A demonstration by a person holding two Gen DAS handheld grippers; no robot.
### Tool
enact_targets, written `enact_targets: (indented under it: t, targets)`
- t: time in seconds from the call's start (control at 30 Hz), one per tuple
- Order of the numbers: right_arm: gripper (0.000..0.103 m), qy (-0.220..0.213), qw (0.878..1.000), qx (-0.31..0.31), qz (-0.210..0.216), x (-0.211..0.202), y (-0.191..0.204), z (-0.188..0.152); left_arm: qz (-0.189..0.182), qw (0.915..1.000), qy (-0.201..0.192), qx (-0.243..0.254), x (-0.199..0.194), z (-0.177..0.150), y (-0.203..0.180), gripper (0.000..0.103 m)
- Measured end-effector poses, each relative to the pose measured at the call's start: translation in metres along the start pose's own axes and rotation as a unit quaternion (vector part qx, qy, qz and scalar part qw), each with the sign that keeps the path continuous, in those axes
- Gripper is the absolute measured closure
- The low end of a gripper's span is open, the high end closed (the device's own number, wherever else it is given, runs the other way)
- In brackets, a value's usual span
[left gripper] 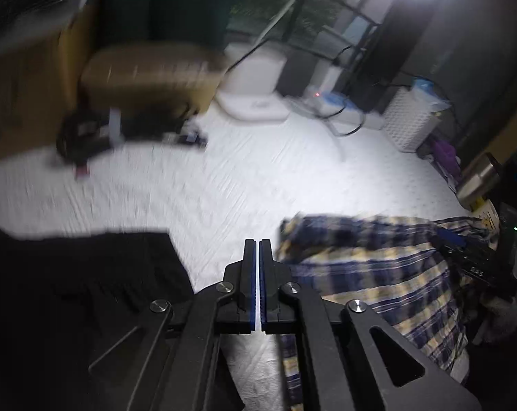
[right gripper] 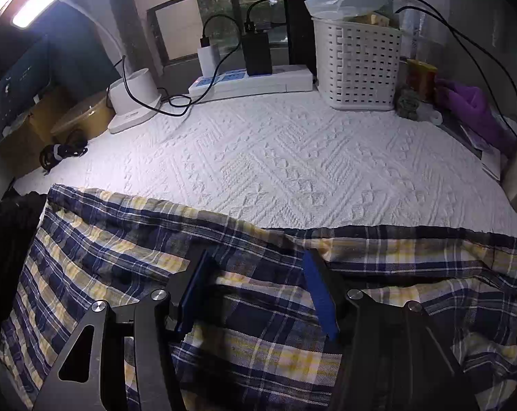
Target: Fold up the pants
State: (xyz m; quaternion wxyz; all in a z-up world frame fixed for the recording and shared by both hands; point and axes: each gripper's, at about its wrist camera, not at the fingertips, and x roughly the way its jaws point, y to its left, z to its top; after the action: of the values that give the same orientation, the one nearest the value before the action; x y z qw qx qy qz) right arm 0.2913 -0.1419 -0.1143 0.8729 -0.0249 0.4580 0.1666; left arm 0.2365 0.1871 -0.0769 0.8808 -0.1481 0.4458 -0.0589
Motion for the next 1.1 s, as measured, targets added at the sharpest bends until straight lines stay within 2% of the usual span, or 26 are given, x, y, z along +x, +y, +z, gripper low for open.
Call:
enact_targets:
  t: [0.1, 0.2, 0.27, 0.37, 0.43, 0.5, 0.53, 0.6, 0.63, 0.67, 0.73, 0.83, 0.93, 0.97, 1.1]
  targets:
    - [0.044, -0.004, 1.000, 0.004, 0.000, -0.003, -0.001, -0.001, -0.011, 0.9996, -0.001, 0.026, 0.003, 0.012, -0.012, 0.103]
    - [0.044, -0.009, 1.000, 0.008, -0.001, -0.010, -0.004, -0.003, -0.027, 0.9985, 0.026, 0.040, 0.026, 0.018, -0.021, 0.103]
    - [0.044, -0.012, 1.000, 0.010, -0.002, -0.015, -0.007, -0.004, -0.024, 0.9978, 0.043, 0.044, 0.040, 0.017, -0.023, 0.103]
    - [0.044, -0.012, 1.000, 0.013, -0.005, -0.019, -0.012, -0.007, -0.031, 0.9970, 0.053, 0.047, 0.044, 0.012, -0.028, 0.103]
    - [0.044, -0.012, 1.000, 0.016, -0.005, -0.020, -0.016, -0.009, -0.029, 0.9965, 0.061, 0.050, 0.047, 0.011, -0.031, 0.103]
    - [0.044, -0.011, 1.000, 0.019, -0.003, -0.019, -0.017, -0.009, -0.006, 0.9968, 0.059, 0.053, 0.047, 0.010, -0.033, 0.102]
    - [0.044, -0.011, 1.000, 0.018, -0.003, -0.019, -0.017, -0.009, 0.009, 0.9970, 0.052, 0.057, 0.045, 0.009, -0.034, 0.099]
    - [0.044, -0.011, 1.000, 0.016, -0.002, -0.019, -0.017, -0.009, 0.022, 0.9972, 0.040, 0.059, 0.040, 0.008, -0.033, 0.075]
    - [0.044, -0.011, 1.000, 0.016, -0.002, -0.018, -0.016, -0.009, 0.022, 0.9976, 0.034, 0.056, 0.038, 0.008, -0.032, 0.057]
    - [0.044, -0.011, 1.000, 0.016, -0.001, -0.018, -0.016, -0.009, 0.020, 0.9980, 0.028, 0.052, 0.036, 0.008, -0.031, 0.054]
    - [0.044, -0.012, 1.000, 0.017, 0.000, -0.018, -0.017, -0.009, 0.022, 0.9979, 0.032, 0.051, 0.039, 0.009, -0.028, 0.054]
    - [0.044, -0.013, 1.000, 0.018, 0.001, -0.018, -0.017, -0.009, 0.005, 0.9988, 0.028, 0.039, 0.042, 0.010, -0.025, 0.056]
    - [0.044, -0.014, 1.000, 0.020, 0.002, -0.020, -0.017, -0.011, -0.017, 0.9990, 0.032, 0.026, 0.047, 0.014, -0.025, 0.089]
    - [0.044, -0.014, 1.000, 0.020, 0.002, -0.020, -0.018, -0.012, -0.017, 0.9991, 0.032, 0.023, 0.048, 0.015, -0.024, 0.097]
    - [0.044, -0.007, 1.000, 0.020, -0.005, -0.017, -0.018, -0.014, -0.002, 0.9993, 0.024, 0.028, 0.049, 0.013, -0.025, 0.100]
